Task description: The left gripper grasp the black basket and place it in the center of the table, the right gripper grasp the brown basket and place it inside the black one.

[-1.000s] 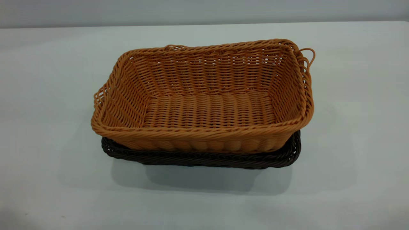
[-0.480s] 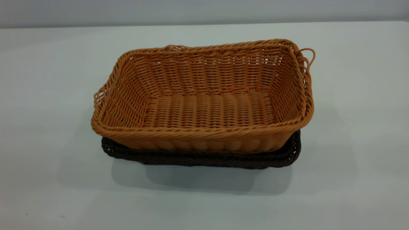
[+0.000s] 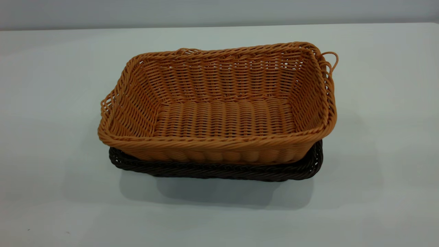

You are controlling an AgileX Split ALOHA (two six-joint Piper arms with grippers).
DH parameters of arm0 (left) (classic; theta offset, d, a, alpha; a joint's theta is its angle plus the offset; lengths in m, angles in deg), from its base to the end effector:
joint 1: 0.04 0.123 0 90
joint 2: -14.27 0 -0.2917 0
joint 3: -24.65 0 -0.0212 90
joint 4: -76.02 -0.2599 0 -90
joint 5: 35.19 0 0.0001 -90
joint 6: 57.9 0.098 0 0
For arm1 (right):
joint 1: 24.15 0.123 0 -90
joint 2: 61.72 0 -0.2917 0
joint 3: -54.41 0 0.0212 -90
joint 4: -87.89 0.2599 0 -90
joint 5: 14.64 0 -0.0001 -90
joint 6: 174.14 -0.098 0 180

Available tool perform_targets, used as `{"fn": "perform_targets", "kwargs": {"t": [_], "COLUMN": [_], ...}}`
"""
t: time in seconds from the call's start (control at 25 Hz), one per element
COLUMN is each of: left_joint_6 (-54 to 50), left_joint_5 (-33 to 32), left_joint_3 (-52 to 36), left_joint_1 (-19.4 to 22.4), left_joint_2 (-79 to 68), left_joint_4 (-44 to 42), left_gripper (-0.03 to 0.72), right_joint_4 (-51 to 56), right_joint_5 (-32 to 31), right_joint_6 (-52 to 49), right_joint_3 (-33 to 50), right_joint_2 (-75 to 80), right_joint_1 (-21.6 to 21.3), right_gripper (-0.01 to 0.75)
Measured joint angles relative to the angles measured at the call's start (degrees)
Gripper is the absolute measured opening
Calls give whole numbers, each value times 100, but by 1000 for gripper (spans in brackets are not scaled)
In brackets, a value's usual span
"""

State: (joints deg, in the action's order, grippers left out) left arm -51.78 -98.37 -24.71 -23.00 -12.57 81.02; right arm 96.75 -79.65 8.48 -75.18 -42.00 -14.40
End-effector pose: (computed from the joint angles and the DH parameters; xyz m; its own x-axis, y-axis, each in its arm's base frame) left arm 0.0437 -0.0268 0.2632 -0.6671 0.3555 -0.6547 0.4816 0.8763 -0.0149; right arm 0.0286 0.0188 0.2612 -0.7006 -0.1003 -0.7065 -0.2512 0.9614 0.1127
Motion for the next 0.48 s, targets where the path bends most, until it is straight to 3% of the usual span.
{"fn": "perform_targets", "kwargs": {"t": [0.2, 0.48], "left_joint_6": [0, 0], "left_joint_5": [-19, -24], "left_joint_3": [0, 0], "left_joint_1": [179, 1685], "left_joint_2": [339, 884], "left_joint_4": [13, 14], "left_gripper": [426, 426], "right_joint_4": [39, 109], "right_joint_5": [6, -1], "right_joint_6": [0, -13], "right_joint_3": [3, 3], "right_joint_2": [-270, -1271], "right_joint_1": [-134, -986], "right_gripper": [523, 523]}}
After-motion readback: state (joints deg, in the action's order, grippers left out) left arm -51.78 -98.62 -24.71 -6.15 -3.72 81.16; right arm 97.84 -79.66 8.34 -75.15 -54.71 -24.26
